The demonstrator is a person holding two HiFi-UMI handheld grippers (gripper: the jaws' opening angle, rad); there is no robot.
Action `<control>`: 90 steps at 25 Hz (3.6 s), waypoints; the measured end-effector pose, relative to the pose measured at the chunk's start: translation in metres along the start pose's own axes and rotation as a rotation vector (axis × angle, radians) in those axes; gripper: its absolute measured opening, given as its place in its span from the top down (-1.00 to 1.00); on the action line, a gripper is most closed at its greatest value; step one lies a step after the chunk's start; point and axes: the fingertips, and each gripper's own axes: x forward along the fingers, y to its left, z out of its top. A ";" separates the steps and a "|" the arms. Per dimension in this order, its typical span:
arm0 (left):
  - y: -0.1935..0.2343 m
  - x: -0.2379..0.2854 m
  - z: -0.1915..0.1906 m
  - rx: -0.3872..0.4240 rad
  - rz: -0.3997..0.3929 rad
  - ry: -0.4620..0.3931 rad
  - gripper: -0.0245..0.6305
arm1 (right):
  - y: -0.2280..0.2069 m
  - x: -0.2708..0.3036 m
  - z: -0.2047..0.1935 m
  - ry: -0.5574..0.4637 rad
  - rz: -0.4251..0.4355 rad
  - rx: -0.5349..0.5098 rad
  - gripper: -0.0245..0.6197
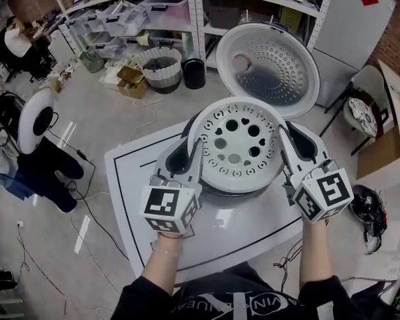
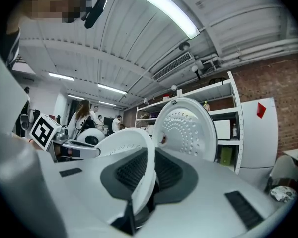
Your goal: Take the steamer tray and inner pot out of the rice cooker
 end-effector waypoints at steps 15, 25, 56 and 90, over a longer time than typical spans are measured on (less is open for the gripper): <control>0.040 -0.057 0.054 0.022 0.155 -0.129 0.78 | 0.060 0.010 0.047 -0.106 0.106 -0.038 0.79; 0.110 -0.136 0.050 0.002 0.344 -0.125 0.78 | 0.153 0.048 0.048 -0.089 0.269 0.012 0.79; 0.196 -0.337 -0.167 -0.325 0.750 0.238 0.78 | 0.374 0.075 -0.155 0.414 0.682 0.142 0.79; 0.149 -0.372 -0.291 -0.317 0.684 0.677 0.74 | 0.398 -0.001 -0.284 0.778 0.745 0.199 0.59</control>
